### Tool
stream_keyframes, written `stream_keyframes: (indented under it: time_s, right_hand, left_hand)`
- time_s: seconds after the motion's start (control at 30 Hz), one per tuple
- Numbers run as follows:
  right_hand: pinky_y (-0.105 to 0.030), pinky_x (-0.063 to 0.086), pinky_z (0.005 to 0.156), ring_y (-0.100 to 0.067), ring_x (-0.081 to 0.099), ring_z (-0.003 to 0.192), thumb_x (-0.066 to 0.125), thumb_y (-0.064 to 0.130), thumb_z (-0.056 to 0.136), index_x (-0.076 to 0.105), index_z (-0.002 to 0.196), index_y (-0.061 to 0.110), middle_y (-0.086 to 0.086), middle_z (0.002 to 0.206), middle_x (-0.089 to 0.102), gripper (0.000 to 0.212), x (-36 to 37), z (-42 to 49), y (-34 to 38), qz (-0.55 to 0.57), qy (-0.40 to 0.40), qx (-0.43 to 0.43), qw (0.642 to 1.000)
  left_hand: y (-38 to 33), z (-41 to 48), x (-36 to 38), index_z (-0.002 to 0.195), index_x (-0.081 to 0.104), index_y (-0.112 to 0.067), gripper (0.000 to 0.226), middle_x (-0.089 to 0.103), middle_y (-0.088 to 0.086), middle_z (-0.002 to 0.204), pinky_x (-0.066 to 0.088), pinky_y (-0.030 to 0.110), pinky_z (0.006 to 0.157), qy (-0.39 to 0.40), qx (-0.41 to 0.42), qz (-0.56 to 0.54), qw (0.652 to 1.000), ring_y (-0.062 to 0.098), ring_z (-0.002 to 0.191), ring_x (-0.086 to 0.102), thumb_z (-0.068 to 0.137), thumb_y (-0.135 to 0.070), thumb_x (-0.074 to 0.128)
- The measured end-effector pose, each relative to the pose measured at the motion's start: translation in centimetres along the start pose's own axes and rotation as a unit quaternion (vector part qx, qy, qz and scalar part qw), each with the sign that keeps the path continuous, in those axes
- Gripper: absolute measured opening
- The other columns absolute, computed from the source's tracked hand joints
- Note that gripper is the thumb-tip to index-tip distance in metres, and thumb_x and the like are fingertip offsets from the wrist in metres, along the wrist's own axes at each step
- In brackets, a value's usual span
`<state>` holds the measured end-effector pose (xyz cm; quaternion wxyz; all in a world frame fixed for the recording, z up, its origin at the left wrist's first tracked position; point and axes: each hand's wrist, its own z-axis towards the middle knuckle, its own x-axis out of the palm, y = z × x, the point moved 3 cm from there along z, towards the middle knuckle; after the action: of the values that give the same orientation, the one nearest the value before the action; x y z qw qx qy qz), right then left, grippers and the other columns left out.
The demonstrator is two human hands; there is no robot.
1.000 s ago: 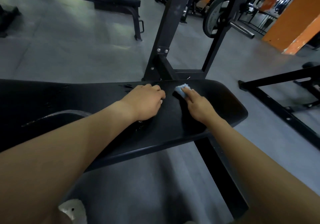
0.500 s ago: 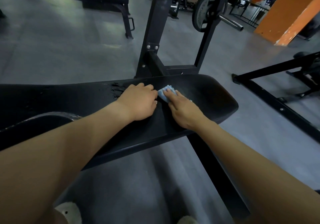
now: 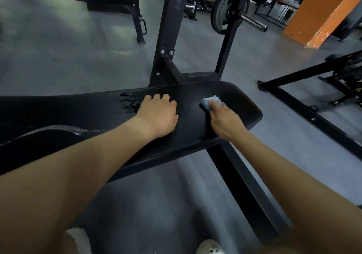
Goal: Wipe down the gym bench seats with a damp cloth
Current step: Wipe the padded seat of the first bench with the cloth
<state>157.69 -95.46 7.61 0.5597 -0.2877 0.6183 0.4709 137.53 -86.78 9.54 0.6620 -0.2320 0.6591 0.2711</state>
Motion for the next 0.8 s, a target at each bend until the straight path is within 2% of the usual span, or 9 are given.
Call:
stream_keyframes:
  time_s: [0.1,0.17,0.27,0.33,0.4,0.47,0.57,0.67,0.8]
  right_hand:
    - [-0.044,0.043,0.102,-0.033,0.054,0.124,0.035,0.026,0.107,0.041,0.149,0.028,-0.014,0.145,0.048,0.042,0.4,-1.9,3.7,0.015,0.035,-0.089,0.995]
    - [-0.042,0.032,0.116,-0.026,0.037,0.146,0.036,0.025,0.108,0.037,0.154,0.03,-0.007,0.16,0.038,0.047,0.7,-2.8,5.5,0.019,0.065,-0.14,0.988]
    - [-0.042,0.025,0.121,-0.018,0.022,0.154,0.034,0.022,0.108,0.033,0.157,0.035,0.001,0.167,0.028,0.051,0.4,-2.7,6.1,0.027,0.098,-0.165,0.981]
    - [-0.043,0.033,0.116,-0.023,0.036,0.147,0.035,0.022,0.108,0.033,0.157,0.037,-0.004,0.164,0.033,0.051,0.1,-1.6,5.0,0.021,0.096,-0.124,0.987]
    - [-0.047,0.043,0.104,-0.03,0.054,0.126,0.036,0.023,0.107,0.033,0.155,0.036,-0.011,0.153,0.044,0.05,-0.1,-0.3,3.5,0.004,0.057,-0.068,0.996]
    - [-0.052,0.047,0.097,-0.033,0.057,0.115,0.036,0.022,0.105,0.033,0.153,0.032,-0.013,0.143,0.049,0.05,-0.1,0.3,2.6,-0.004,0.023,-0.027,0.999]
    - [-0.052,0.045,0.097,-0.038,0.056,0.116,0.04,0.018,0.102,0.036,0.15,0.023,-0.017,0.139,0.049,0.048,0.5,0.4,2.9,-0.006,0.006,-0.005,1.0]
    - [-0.046,0.042,0.089,-0.039,0.055,0.112,0.039,0.016,0.102,0.042,0.14,0.013,-0.019,0.132,0.05,0.039,0.9,-0.2,4.4,-0.023,-0.007,-0.022,0.999]
    - [-0.041,0.044,0.081,-0.033,0.057,0.1,0.035,0.024,0.106,0.043,0.138,0.017,-0.017,0.129,0.052,0.034,1.2,-1.8,7.2,-0.023,0.02,-0.097,0.995]
  left_hand:
    - [0.3,-0.1,0.1,0.135,0.053,-0.016,0.044,0.053,0.009,0.132,0.038,0.045,0.104,0.003,0.01,-0.003,1.0,0.031,0.121,0.052,0.107,-0.046,0.038]
    - [0.7,-0.3,0.1,0.134,0.054,-0.018,0.044,0.055,0.008,0.131,0.039,0.045,0.106,0.0,0.021,-0.013,1.0,0.029,0.119,0.053,0.106,-0.047,0.038]
    - [1.5,-0.7,0.1,0.131,0.055,-0.019,0.044,0.057,0.007,0.128,0.04,0.047,0.107,0.007,0.031,-0.04,0.999,0.028,0.118,0.055,0.106,-0.05,0.037]
    - [1.9,-1.0,0.1,0.141,0.05,-0.021,0.05,0.056,0.007,0.136,0.039,0.048,0.111,0.02,0.031,-0.058,0.998,0.028,0.124,0.054,0.105,-0.054,0.036]
    - [2.2,-1.6,-0.1,0.148,0.045,-0.023,0.056,0.052,0.007,0.144,0.038,0.048,0.113,0.022,0.032,-0.067,0.997,0.028,0.13,0.051,0.104,-0.057,0.036]
    - [2.5,-2.3,-0.5,0.15,0.043,-0.023,0.061,0.049,0.006,0.147,0.037,0.048,0.115,0.016,0.03,-0.063,0.997,0.028,0.132,0.05,0.103,-0.061,0.037]
    - [3.2,-3.5,-0.7,0.151,0.041,-0.023,0.066,0.047,0.007,0.149,0.037,0.048,0.115,0.017,0.015,-0.052,0.998,0.029,0.133,0.049,0.101,-0.066,0.038]
    - [4.1,-4.4,-0.8,0.15,0.041,-0.023,0.068,0.048,0.008,0.148,0.038,0.049,0.114,0.028,-0.004,-0.046,0.999,0.03,0.133,0.049,0.099,-0.068,0.039]
    - [5.1,-5.2,-1.0,0.147,0.044,-0.019,0.06,0.049,0.011,0.144,0.039,0.049,0.111,0.04,-0.041,-0.035,0.998,0.033,0.132,0.049,0.104,-0.059,0.034]
